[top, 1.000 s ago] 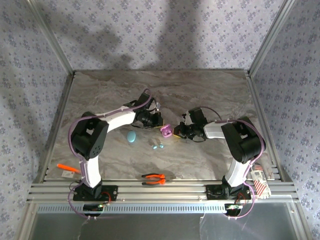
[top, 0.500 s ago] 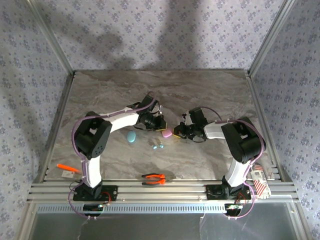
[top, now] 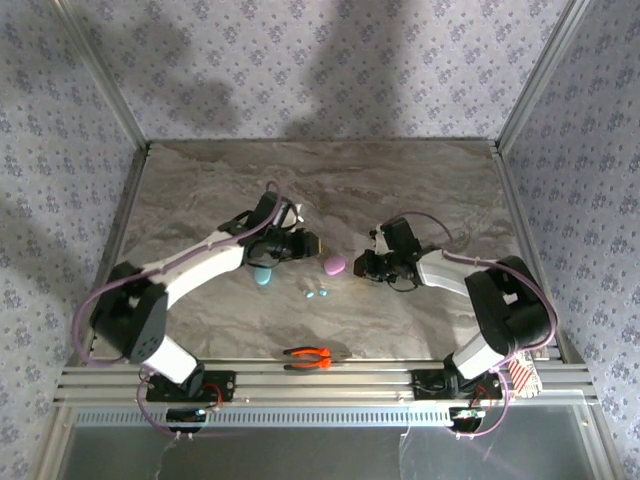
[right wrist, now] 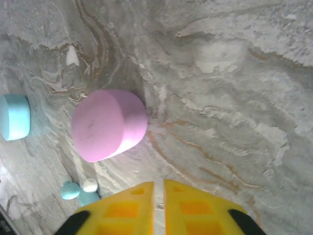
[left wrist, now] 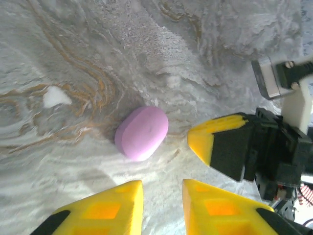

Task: Insert the wireless bluetooth earbuds into the charging case

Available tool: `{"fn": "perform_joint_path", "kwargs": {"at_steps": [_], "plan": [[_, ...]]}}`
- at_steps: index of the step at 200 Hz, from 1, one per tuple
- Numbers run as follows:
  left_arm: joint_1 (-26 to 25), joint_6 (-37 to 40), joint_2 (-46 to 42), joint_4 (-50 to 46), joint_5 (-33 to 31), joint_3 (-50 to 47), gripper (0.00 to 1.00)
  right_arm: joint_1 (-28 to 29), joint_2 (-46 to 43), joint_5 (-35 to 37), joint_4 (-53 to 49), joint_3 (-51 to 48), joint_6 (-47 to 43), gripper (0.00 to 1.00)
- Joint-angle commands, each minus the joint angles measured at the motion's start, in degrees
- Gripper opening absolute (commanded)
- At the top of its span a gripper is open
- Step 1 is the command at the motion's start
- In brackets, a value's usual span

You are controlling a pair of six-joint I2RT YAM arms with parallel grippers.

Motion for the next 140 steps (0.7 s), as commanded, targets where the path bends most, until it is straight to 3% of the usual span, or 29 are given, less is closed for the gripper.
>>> {"fn": "perform_joint_path", "kwargs": {"at_steps": [1, 37, 55, 94, 140], "plan": [[0.4, -2.7, -7.4, -0.7, -5.2, -6.0, 0.42, 2.8, -2.3, 5.7, -9.0, 4.3, -5.9, 0.3], [0.9, -6.2, -22.0, -2.1, -10.0, -16.7, 0.79, 9.0, -0.6, 14.1, -18.2, 11.7, -12.2, 0.67], [1.4, -7.7, -28.6, -3.6, -12.1, -21.1, 0.99, 11.4, 2.2, 19.1, -22.6, 16.1, -15.0, 0.78], [4.5, -9.1, -37.8, -6.4, -12.4, -27.8, 1.0, 14.8, 11.6, 26.9, -31.1, 25.9, -19.8, 0.95], [6.5, -8.7, -41.3, -6.9, -10.7, -30.6, 1.0, 16.9, 21.6, 30.7, -37.3, 36.1, -22.7, 0.96]]}}
